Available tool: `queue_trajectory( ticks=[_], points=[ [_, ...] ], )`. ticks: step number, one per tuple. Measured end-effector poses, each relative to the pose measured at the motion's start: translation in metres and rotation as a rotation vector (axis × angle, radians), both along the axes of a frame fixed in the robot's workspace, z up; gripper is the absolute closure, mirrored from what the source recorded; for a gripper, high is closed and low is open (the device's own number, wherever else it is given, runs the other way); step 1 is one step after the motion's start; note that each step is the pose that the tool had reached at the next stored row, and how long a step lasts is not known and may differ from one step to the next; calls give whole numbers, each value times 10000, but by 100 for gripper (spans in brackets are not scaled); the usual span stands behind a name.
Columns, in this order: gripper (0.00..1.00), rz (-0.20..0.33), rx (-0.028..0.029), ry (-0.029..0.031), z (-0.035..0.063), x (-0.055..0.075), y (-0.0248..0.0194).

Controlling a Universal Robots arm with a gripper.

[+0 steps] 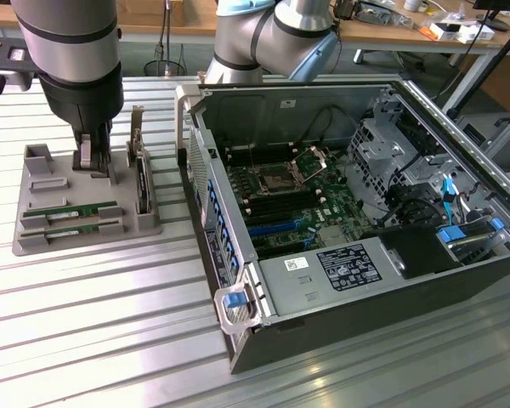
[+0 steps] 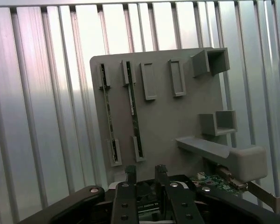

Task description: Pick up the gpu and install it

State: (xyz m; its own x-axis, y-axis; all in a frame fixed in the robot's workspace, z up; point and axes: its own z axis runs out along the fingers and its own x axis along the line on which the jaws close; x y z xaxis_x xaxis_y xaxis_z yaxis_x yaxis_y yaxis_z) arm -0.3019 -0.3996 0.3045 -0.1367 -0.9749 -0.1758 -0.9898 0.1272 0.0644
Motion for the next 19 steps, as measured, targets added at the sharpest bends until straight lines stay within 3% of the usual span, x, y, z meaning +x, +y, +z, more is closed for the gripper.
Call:
queue_trajectory(
  ticks=[19],
  points=[
    [70,0,218,0,-58,-7,-5]
  ],
)
